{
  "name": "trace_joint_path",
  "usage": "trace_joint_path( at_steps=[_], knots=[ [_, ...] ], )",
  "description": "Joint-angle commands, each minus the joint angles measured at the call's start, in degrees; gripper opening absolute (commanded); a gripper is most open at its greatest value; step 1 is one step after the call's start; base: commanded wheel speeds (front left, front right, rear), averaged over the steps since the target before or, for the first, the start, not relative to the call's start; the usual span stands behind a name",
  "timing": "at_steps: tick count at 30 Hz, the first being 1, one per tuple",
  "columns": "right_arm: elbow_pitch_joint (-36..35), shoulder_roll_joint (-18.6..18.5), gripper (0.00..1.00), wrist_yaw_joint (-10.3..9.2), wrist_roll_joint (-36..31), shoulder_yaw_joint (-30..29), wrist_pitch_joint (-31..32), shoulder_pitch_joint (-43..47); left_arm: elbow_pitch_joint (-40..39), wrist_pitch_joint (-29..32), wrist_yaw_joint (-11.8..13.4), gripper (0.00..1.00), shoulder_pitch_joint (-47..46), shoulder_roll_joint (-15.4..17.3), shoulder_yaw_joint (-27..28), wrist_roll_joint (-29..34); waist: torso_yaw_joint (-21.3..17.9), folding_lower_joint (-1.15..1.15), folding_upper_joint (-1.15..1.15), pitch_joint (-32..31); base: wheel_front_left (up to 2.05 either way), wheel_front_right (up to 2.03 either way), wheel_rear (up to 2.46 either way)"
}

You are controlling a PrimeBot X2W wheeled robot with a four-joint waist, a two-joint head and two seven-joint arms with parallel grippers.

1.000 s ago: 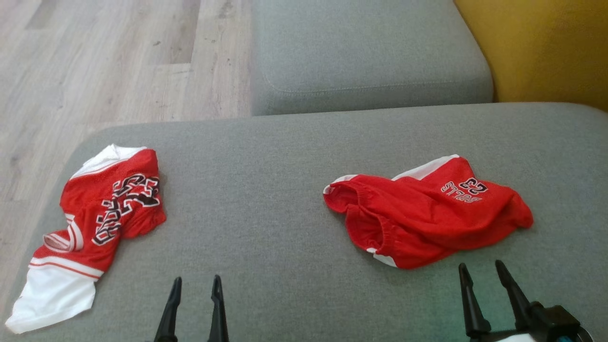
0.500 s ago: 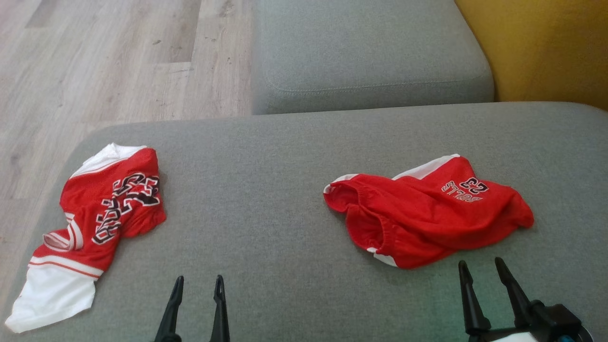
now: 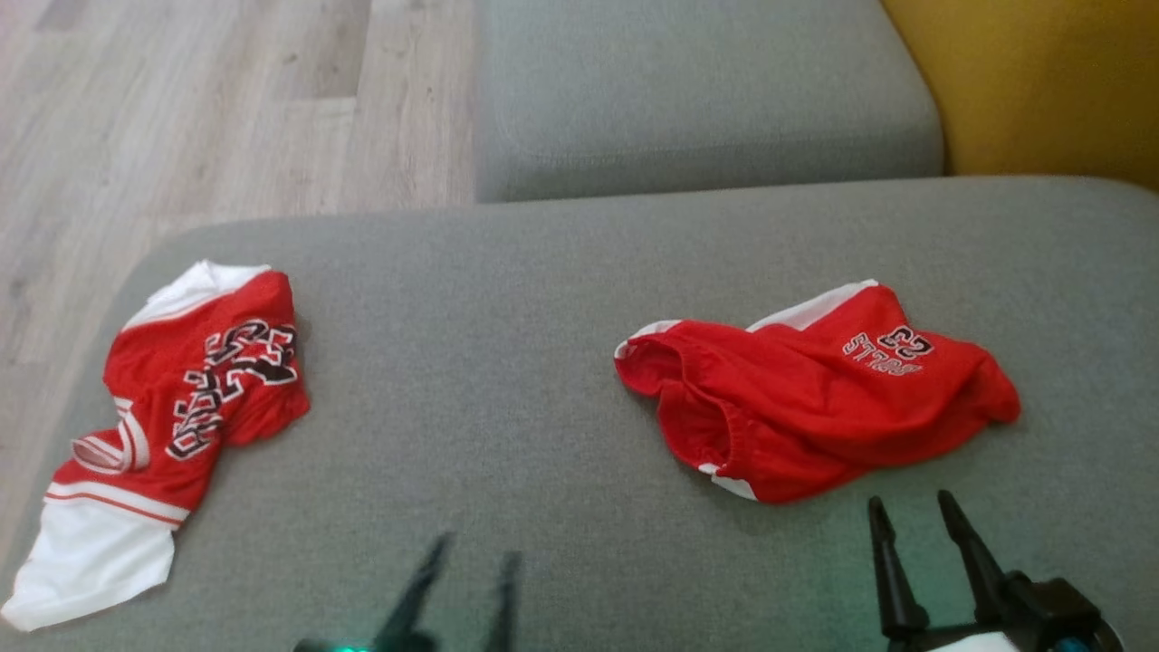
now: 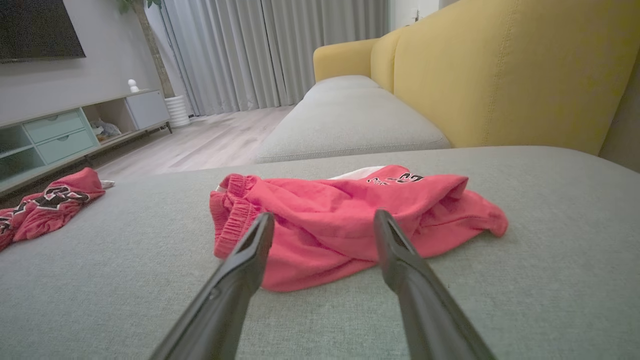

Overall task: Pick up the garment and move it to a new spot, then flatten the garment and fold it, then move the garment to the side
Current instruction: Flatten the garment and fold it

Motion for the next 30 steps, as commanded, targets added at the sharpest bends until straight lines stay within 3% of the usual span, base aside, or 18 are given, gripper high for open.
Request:
trace_joint_path(
  at_steps=[1, 7, 13, 21, 30],
  knots=[
    [-1.59, -0.39, 1.0, -0.04, -0.18, 1.88, -0.37, -3.52, 0.39, -0.46, -1.56, 1.0, -7.14, -0.12, -0.73, 2.12, -0.51, 0.0, 0.0, 1.11, 0.0, 0.0, 0.0],
    [-0.8, -0.39, 1.0, -0.04, -1.16, 3.85, -0.37, -5.45, 10.94, -0.46, -5.76, 1.0, -18.1, -0.21, -10.15, 7.63, -3.9, 0.0, 0.0, 3.65, 0.0, 0.0, 0.0],
    [-0.26, -0.39, 1.0, -0.04, -2.48, 7.2, -0.37, -7.44, 21.76, -0.46, -6.98, 1.0, -27.84, -0.35, -18.58, 10.67, -9.36, 0.0, 0.0, 6.46, 0.0, 0.0, 0.0],
    [-0.26, -0.5, 1.0, -0.04, -2.35, 9.57, -0.37, -9.28, 30.75, -0.46, -2.88, 1.0, -37.35, -0.42, -22.67, 11.41, -16.34, 0.0, 0.0, 10.75, 0.0, 0.0, 0.0],
    [-1.08, -0.47, 1.0, -0.04, -1.97, 10.33, -0.37, -10.82, 36.82, -0.46, -1.36, 1.0, -42.54, 1.01, -24.43, 10.09, -20.68, 0.0, 0.0, 13.43, 0.0, 0.0, 0.0]
  ],
)
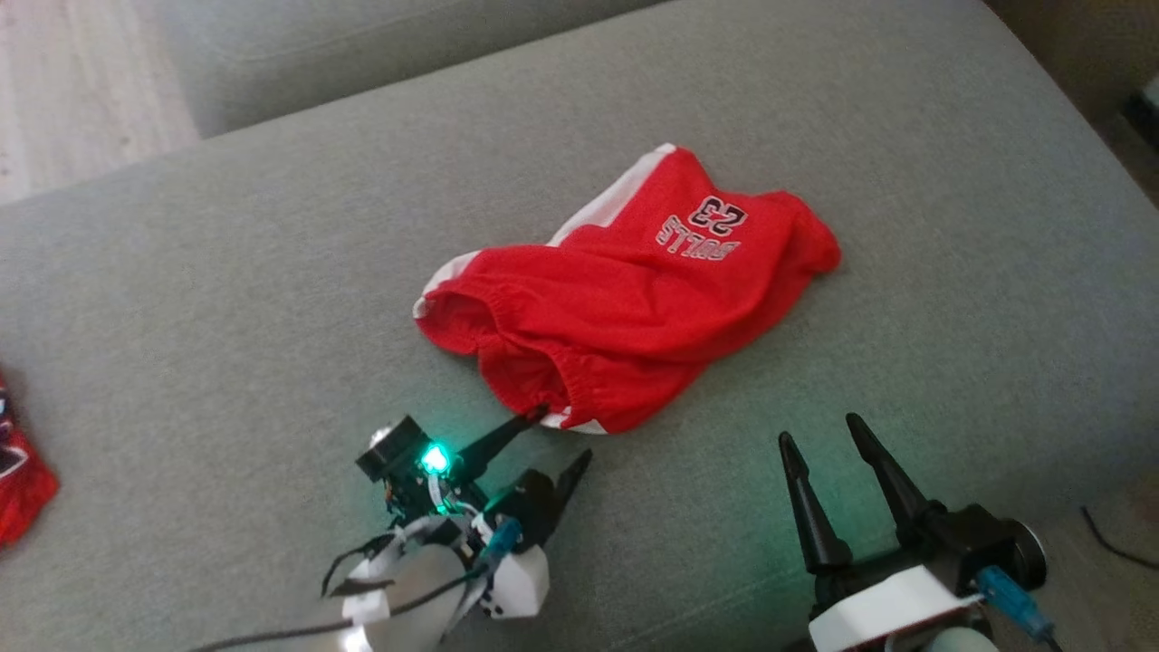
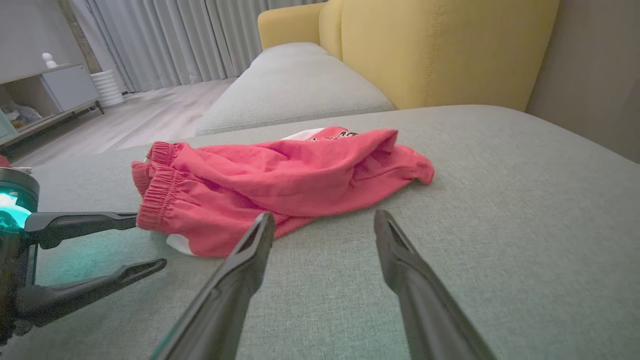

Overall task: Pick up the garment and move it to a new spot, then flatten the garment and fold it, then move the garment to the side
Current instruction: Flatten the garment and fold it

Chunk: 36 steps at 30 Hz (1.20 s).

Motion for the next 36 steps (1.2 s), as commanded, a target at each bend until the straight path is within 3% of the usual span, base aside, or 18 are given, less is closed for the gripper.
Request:
trace_joint_path(
  at_steps=[1, 3, 4, 7, 8, 10, 14, 17, 25, 29, 36],
  knots=[
    [-2.03, -0.39, 1.0, -0.04, 0.3, 1.68, -0.37, -2.46, -0.87, -0.37, 0.65, 1.0, -3.31, 1.09, 1.12, -0.48, -0.86, 0.0, 0.0, 0.89, 0.0, 0.0, 0.0],
    [-2.26, -0.38, 1.0, -0.04, 0.6, 1.97, -0.37, -2.6, -0.29, -0.37, 1.25, 0.98, -4.1, 1.38, 1.08, -0.96, -1.13, 0.0, 0.0, 1.26, 0.0, 0.0, 0.0],
    [-2.32, -0.38, 1.0, -0.04, 0.71, 2.08, -0.37, -2.66, -0.06, -0.37, 1.49, 0.92, -4.4, 1.44, 1.02, -1.2, -1.23, 0.0, 0.0, 1.41, 0.0, 0.0, 0.0],
    [-2.31, -0.37, 1.0, -0.04, 0.92, 2.19, -0.37, -2.69, -1.19, -0.37, 1.72, 0.13, -4.98, 1.53, 0.58, -2.0, -1.43, 0.0, 0.0, 1.58, 0.0, 0.0, 0.0],
    [-2.28, -0.37, 1.0, -0.04, 0.98, 2.09, -0.37, -2.65, -1.76, -0.37, 1.5, 0.0, -4.95, 1.6, 0.31, -2.3, -1.44, 0.0, 0.0, 1.52, 0.0, 0.0, 0.0],
    [-2.17, -0.36, 1.0, -0.04, 1.03, 1.74, -0.37, -2.41, -3.63, -0.37, 0.27, 0.0, -4.74, 1.53, -0.3, -3.26, -1.29, 0.0, 0.0, 1.04, 0.0, 0.0, 0.0],
    [-1.76, -0.35, 1.0, -0.04, 1.23, 1.32, -0.37, -1.57, -10.27, -0.37, -5.49, 0.0, -4.62, 0.9, -1.58, -6.96, -0.79, 0.0, 0.0, -0.75, 0.0, 0.0, 0.0],
    [-1.32, -0.33, 1.0, -0.04, 1.64, 0.98, -0.37, -0.97, -15.91, -0.37, -7.85, 0.0, -5.52, 0.13, -1.27, -12.7, -0.4, 0.0, 0.0, -2.71, 0.0, 0.0, 0.0],
    [-1.02, -0.32, 1.0, -0.04, 2.44, 0.19, -0.37, 1.33, -27.81, 1.82, -8.56, 0.0, -17.81, 0.52, -1.54, -33.85, 1.51, 0.0, 0.0, -8.05, 0.0, 0.0, 0.0],
    [-1.49, -0.32, 1.0, -0.04, 2.85, -0.68, -0.37, 2.1, -28.41, 5.93, -8.56, 0.0, -21.9, 5.26, 0.98, -36.37, 3.64, 0.0, 0.0, -8.71, 0.0, 0.0, 0.0],
    [1.02, -0.32, 1.0, -0.04, 4.72, -0.02, -0.37, 2.38, -23.04, 11.37, -8.56, 0.0, -17.1, 10.99, 0.35, -39.1, 7.82, 0.0, 0.0, -7.61, 0.0, 0.0, 0.0]
  ],
)
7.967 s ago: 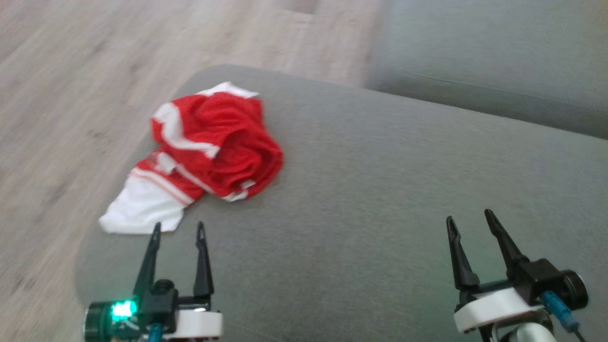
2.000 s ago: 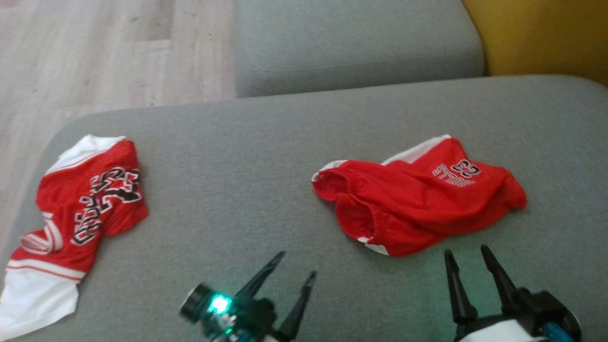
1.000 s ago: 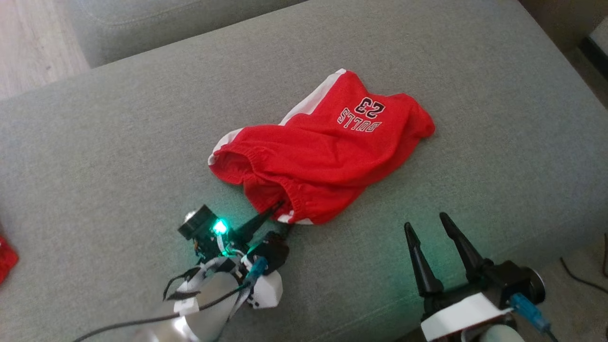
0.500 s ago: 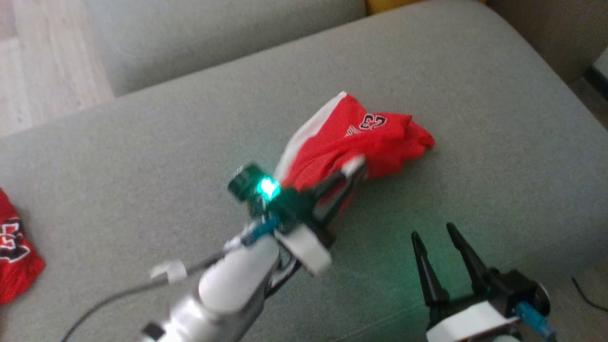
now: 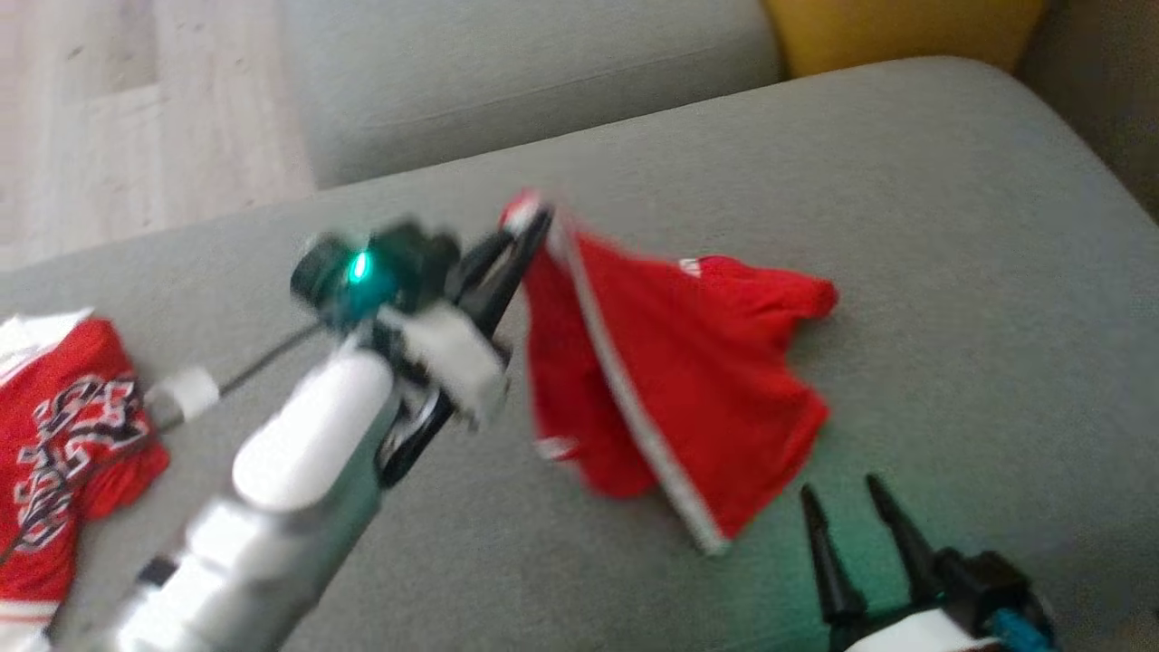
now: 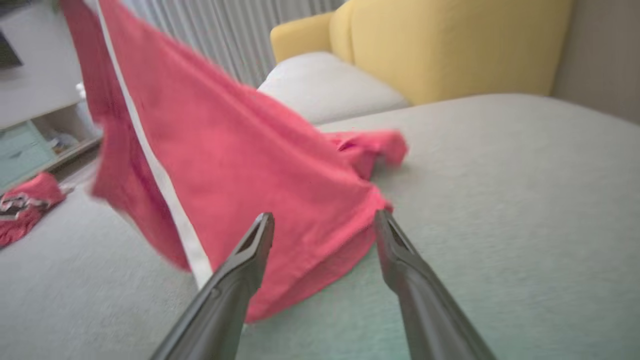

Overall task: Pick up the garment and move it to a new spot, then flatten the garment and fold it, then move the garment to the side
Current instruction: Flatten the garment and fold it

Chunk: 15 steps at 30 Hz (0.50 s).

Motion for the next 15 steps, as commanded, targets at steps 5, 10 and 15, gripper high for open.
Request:
trace_joint_path(
  at_steps=[5, 10, 15],
  knots=[
    [3.34, -0.33, 1.0, -0.04, 0.26, 7.42, -0.37, -4.56, 2.28, -2.03, 0.1, 0.0, -2.05, 3.14, 1.12, 0.69, 4.26, 0.01, 0.0, 3.58, 0.0, 0.0, 0.0],
    [7.0, -1.08, 1.0, -0.04, -0.95, 12.69, -0.37, -7.66, 4.59, -3.85, 0.1, 0.0, -3.49, 2.77, 0.03, 0.73, 6.3, 0.01, 0.0, 5.82, 0.0, 0.0, 0.0],
    [13.14, -2.11, 1.0, -0.04, -2.79, 14.91, -0.37, -9.91, 5.91, -5.03, 0.09, 0.0, -5.05, 2.28, -1.35, 0.01, 7.61, 0.01, 0.0, 6.95, 0.0, 0.0, 0.0]
  ],
)
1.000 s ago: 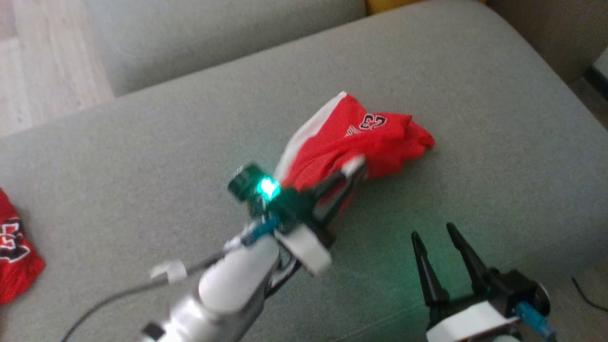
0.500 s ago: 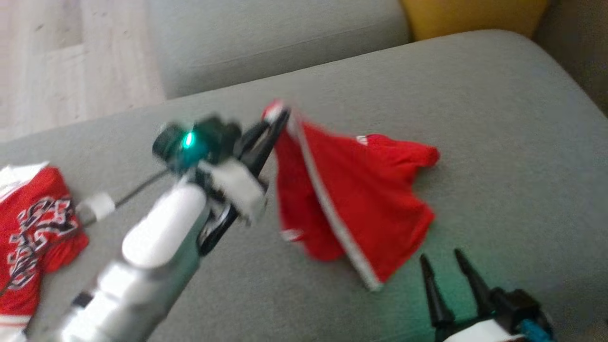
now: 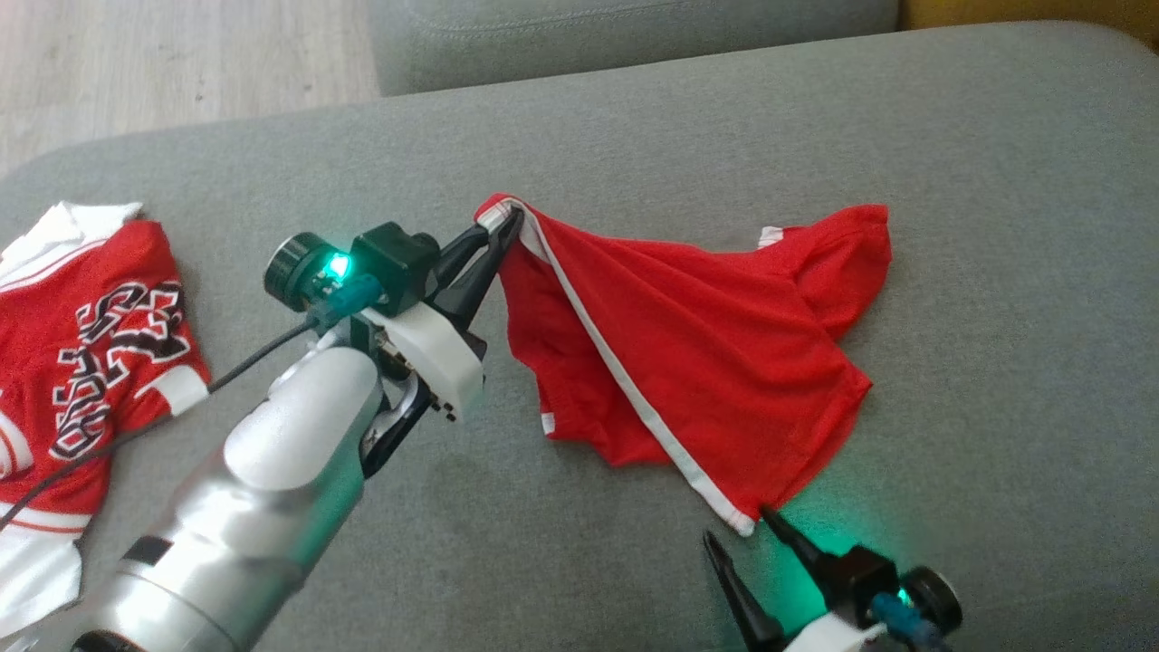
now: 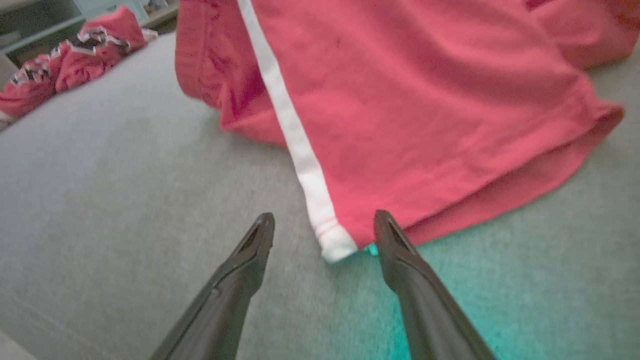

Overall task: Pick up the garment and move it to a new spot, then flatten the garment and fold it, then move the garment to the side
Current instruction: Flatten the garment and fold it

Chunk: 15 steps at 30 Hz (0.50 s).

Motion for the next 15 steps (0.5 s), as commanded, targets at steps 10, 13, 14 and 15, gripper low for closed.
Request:
trace_joint_path(
  at_steps=[10, 13, 14, 15],
  knots=[
    [4.34, -0.08, 0.0, -0.04, -1.91, 1.91, -0.37, -4.03, 0.99, -2.17, 0.1, 0.0, -4.66, 0.77, -0.16, -1.85, 0.44, -0.01, 0.0, 0.42, 0.0, 0.0, 0.0],
    [2.98, 0.03, 0.0, -0.04, -1.9, 1.47, -0.37, -3.63, 1.72, -2.81, 0.1, 0.0, -4.36, 0.96, -0.64, -2.44, 0.1, -0.01, 0.0, -0.38, 0.0, 0.0, 0.0],
    [2.35, -0.02, 0.0, -0.04, -2.04, 1.16, -0.37, -3.39, 1.92, -3.01, 0.1, 0.0, -4.21, 1.06, -0.84, -2.63, 0.0, -0.01, 0.0, -0.75, 0.0, 0.0, 0.0],
    [1.59, -0.07, 0.0, -0.04, -2.07, 0.82, -0.37, -3.07, 2.06, -3.25, 0.1, 0.0, -4.07, 1.22, -1.05, -2.74, -0.1, -0.01, 0.0, -1.16, 0.0, 0.0, 0.0]
  ],
)
